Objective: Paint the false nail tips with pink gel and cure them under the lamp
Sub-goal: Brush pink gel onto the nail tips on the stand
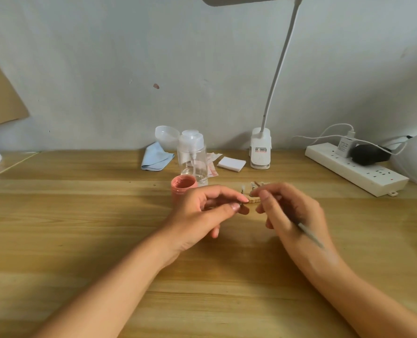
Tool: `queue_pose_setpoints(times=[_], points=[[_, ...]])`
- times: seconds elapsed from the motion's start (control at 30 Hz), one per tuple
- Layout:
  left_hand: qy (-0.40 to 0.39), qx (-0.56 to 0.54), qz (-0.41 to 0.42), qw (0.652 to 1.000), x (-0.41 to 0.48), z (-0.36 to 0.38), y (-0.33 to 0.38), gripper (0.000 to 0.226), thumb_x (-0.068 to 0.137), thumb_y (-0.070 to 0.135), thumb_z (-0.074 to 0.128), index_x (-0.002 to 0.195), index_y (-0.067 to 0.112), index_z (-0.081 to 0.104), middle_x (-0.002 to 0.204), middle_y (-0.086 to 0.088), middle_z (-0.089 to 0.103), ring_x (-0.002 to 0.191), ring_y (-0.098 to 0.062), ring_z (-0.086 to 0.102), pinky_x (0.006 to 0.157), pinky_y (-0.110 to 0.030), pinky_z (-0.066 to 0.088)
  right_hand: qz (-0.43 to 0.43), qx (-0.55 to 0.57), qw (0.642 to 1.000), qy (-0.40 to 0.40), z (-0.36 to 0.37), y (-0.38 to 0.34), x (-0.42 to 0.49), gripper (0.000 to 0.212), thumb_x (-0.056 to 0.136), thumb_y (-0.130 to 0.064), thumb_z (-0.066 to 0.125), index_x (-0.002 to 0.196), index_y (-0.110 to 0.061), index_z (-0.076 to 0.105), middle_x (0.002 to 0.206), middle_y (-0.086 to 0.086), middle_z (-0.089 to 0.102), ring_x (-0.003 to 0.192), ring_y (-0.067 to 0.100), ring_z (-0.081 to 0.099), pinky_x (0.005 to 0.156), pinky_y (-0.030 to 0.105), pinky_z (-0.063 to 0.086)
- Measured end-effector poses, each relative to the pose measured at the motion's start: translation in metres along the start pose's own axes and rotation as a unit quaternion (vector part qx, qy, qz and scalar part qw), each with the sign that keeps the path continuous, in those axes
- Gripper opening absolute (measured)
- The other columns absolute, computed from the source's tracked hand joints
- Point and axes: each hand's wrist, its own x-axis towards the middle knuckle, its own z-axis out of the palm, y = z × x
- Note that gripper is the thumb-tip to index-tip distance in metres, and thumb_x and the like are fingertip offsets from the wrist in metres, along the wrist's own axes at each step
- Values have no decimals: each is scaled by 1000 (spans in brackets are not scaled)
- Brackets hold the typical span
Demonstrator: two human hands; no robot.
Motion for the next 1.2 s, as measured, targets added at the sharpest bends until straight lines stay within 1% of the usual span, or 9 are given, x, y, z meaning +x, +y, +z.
queue_pose_setpoints(times=[0.1, 0.23, 0.33, 0.57, 0.67, 0.77, 0.93, 1.07, 1.2], points=[[-9, -29, -9, 1000, -1, 4, 0, 20, 96, 14, 62, 99, 27, 77, 97, 2, 77, 47, -3, 45, 50, -11, 40, -7, 10, 1000, -1, -1, 2, -1, 12, 92, -5, 62, 97, -14, 68, 69, 8, 63, 61, 24, 57, 61, 47, 50], [-18, -50, -27, 998, -1, 5, 1, 23, 98, 15, 58, 101, 29, 76, 101, 1, 77, 47, -3, 45, 50, -11, 37, -4, 48, 998, -29, 0, 0, -1, 9, 89, -17, 69, 96, -13, 64, 74, 3, 65, 58, 17, 54, 56, 39, 48], [-13, -57, -37, 998, -1, 6, 0, 25, 98, 14, 57, 97, 31, 76, 97, 3, 76, 45, -3, 46, 48, -11, 37, -17, 35, 998, -47, 1, 0, -1, 12, 86, -13, 72, 94, -14, 64, 75, 4, 63, 57, 23, 54, 52, 35, 46], [-9, -13, -24, 1000, 0, 5, 0, 31, 97, 12, 59, 86, 37, 76, 89, 4, 75, 42, -5, 46, 48, -12, 38, -16, -9, 999, -44, 3, 0, 0, 21, 81, -12, 77, 93, -17, 60, 74, 0, 61, 56, 14, 55, 52, 22, 45], [-10, -12, -21, 1000, 1, 4, 0, 25, 97, 10, 58, 94, 29, 74, 90, 5, 75, 41, -5, 44, 48, -12, 38, -15, -14, 999, -44, 4, -2, 0, 22, 81, -11, 77, 93, -16, 59, 75, 0, 61, 58, 18, 56, 50, 23, 46], [-9, -10, -24, 1000, 1, 4, 0, 13, 97, 9, 59, 102, 21, 62, 92, 5, 76, 42, -7, 43, 50, -13, 40, -24, -22, 998, -55, 3, -2, 0, 20, 82, -11, 77, 94, -13, 61, 77, 3, 62, 58, 20, 56, 53, 26, 47], [-2, -2, -36, 999, 2, 5, -1, 14, 96, 15, 62, 105, 16, 52, 95, -3, 77, 44, -8, 45, 53, -16, 41, -53, -50, 996, -50, 4, 2, 1, 18, 81, -14, 78, 97, -15, 70, 80, 0, 62, 56, 13, 54, 56, 21, 45], [24, 0, -31, 999, 3, 8, -1, 16, 95, 17, 65, 101, 16, 50, 92, -4, 77, 44, -8, 47, 53, -16, 42, -77, -82, 993, -33, 4, 4, 2, 11, 82, -15, 77, 91, -16, 72, 80, -4, 63, 62, 6, 55, 59, 15, 42], [40, 4, -21, 999, 2, 11, -1, 16, 94, 17, 65, 96, 18, 50, 83, -2, 77, 44, -10, 53, 49, -16, 42, -55, -56, 996, -31, 3, 4, 1, 10, 82, -17, 75, 89, -12, 70, 76, -1, 62, 56, 10, 52, 57, 18, 40]])
